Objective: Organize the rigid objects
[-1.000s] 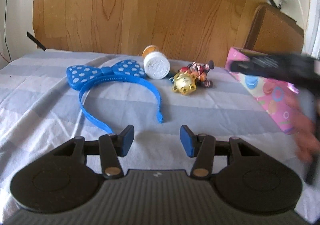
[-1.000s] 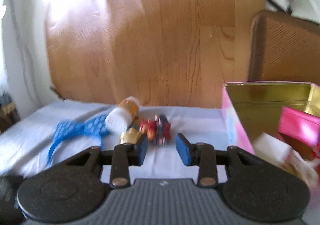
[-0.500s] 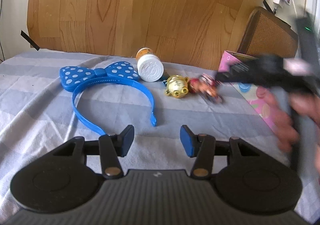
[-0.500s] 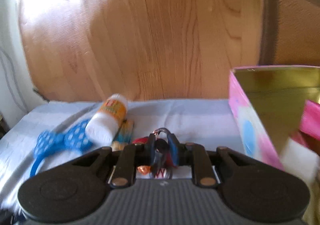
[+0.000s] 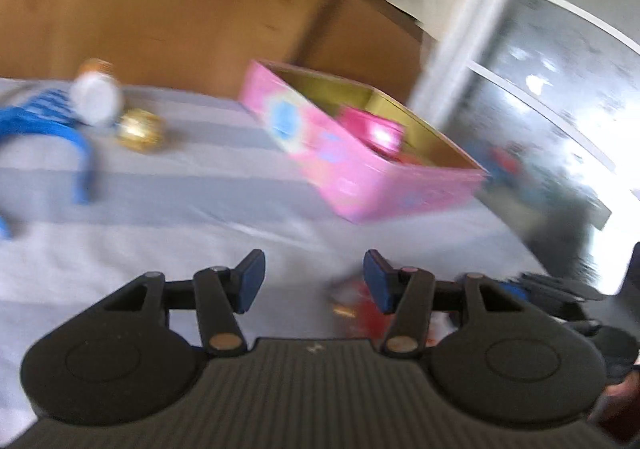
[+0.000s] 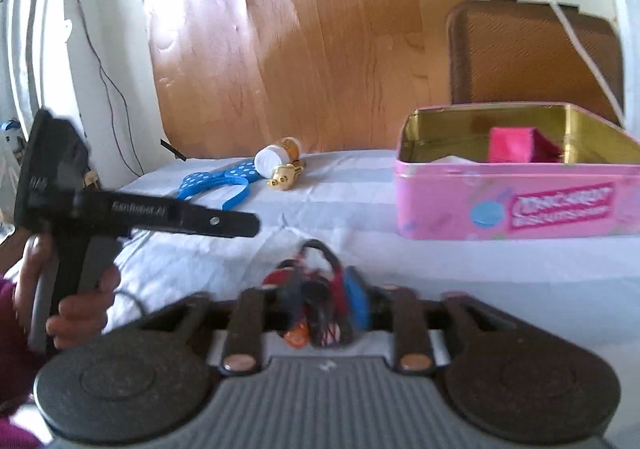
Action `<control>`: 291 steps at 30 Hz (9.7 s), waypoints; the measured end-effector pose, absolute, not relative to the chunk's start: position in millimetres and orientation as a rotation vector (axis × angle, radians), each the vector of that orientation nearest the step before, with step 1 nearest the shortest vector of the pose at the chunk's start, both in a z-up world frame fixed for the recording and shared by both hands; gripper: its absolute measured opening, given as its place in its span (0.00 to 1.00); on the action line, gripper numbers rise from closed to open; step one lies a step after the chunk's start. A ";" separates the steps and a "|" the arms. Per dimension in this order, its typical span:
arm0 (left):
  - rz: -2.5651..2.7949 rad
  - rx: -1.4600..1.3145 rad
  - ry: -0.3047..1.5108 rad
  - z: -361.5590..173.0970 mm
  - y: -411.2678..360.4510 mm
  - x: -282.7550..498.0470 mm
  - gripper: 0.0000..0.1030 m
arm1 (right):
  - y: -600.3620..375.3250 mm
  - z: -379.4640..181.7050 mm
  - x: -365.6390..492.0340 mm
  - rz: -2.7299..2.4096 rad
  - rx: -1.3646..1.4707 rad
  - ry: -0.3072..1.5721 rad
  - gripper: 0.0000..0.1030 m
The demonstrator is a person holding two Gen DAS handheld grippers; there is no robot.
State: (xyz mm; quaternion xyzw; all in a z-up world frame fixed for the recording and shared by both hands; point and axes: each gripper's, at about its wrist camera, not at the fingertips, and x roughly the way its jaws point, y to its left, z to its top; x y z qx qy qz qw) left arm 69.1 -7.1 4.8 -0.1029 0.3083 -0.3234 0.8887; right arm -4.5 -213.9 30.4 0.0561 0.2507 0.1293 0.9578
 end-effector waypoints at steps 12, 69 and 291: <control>-0.718 -0.262 0.776 -9.9 -38.4 68.7 0.67 | -197.8 11.3 18.7 0.357 -0.060 0.593 0.51; 0.053 -0.052 0.528 -1.9 98.9 70.9 0.77 | -139.2 23.7 94.4 0.241 0.001 0.494 0.49; 0.069 -0.043 0.583 -10.6 55.0 101.1 0.74 | -145.7 17.6 89.0 0.064 0.064 0.562 0.42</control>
